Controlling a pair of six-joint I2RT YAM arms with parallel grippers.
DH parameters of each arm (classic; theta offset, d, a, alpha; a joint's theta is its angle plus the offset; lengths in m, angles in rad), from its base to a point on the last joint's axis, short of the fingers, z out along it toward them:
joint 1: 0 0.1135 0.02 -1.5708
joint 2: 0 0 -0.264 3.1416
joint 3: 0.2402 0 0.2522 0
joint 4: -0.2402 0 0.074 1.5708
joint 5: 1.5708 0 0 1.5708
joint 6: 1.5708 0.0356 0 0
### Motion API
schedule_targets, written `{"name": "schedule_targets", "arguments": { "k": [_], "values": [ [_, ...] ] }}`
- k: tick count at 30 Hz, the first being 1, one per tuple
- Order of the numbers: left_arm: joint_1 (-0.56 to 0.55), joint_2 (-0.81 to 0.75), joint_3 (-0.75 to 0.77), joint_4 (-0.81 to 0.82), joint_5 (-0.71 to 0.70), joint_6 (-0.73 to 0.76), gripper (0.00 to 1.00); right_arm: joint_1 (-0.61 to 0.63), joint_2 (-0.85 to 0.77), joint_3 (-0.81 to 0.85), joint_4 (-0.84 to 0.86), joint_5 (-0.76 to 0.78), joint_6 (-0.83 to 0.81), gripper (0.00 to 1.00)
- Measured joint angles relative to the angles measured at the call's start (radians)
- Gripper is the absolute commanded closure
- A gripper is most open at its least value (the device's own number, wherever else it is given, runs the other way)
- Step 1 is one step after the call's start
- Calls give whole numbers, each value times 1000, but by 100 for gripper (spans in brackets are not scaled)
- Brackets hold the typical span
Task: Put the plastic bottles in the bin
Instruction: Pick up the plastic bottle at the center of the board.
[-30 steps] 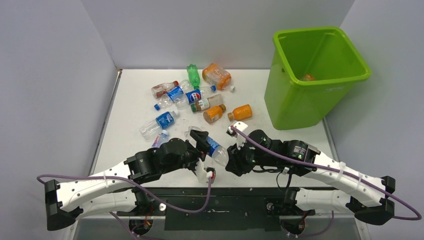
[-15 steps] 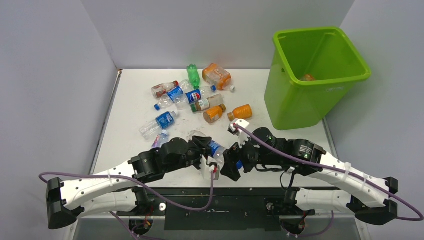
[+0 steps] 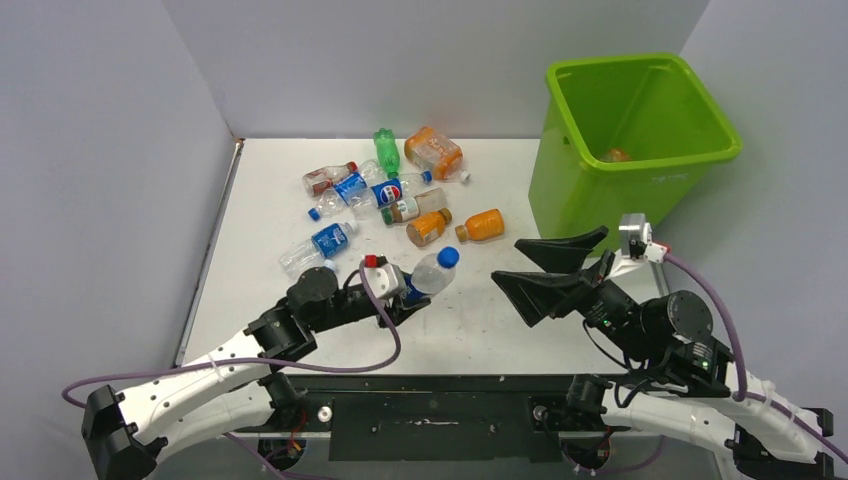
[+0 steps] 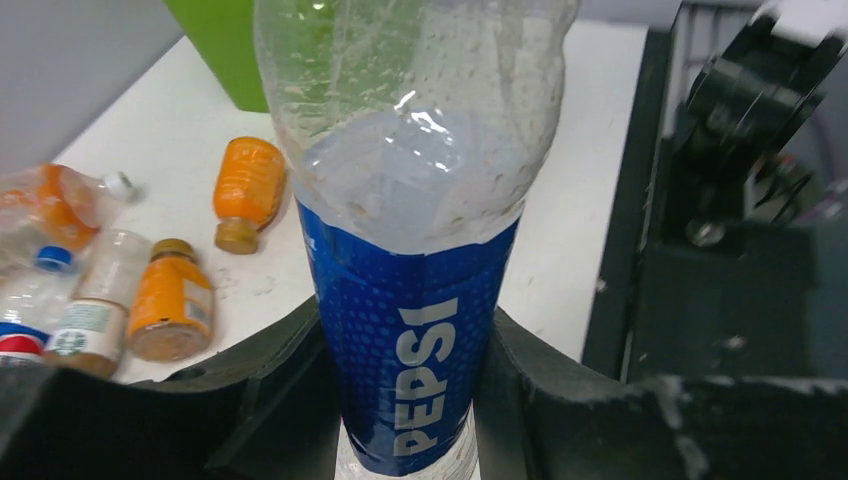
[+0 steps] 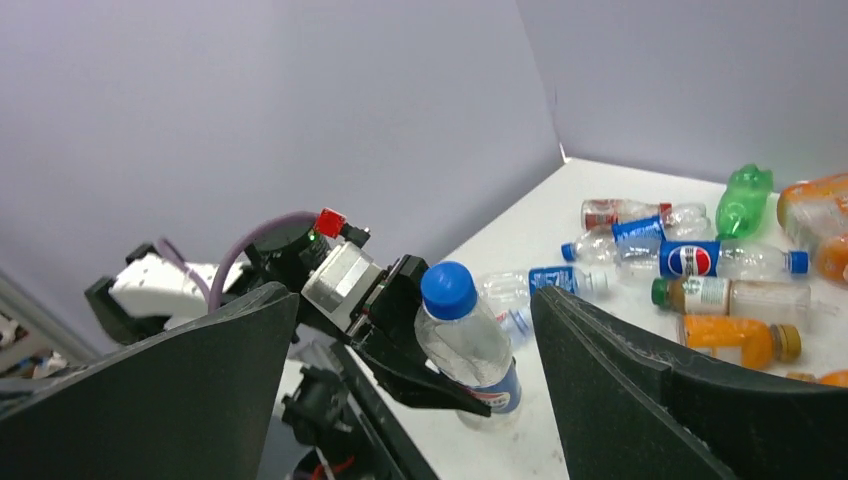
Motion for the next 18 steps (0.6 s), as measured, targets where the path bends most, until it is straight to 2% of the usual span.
{"name": "schedule_targets", "arguments": {
  "k": [4, 7, 16, 18],
  "values": [
    [88, 2, -31, 139, 110, -236, 69, 0, 47, -69, 156, 55, 0, 8],
    [114, 9, -56, 209, 163, -340, 70, 0, 129, -98, 224, 69, 1, 7],
    [116, -8, -80, 255, 214, -408, 72, 0, 296, -106, 340, 73, -3, 3],
    [116, -19, -83, 256, 215, -407, 72, 0, 323, -100, 349, 73, -8, 10]
  ]
}}
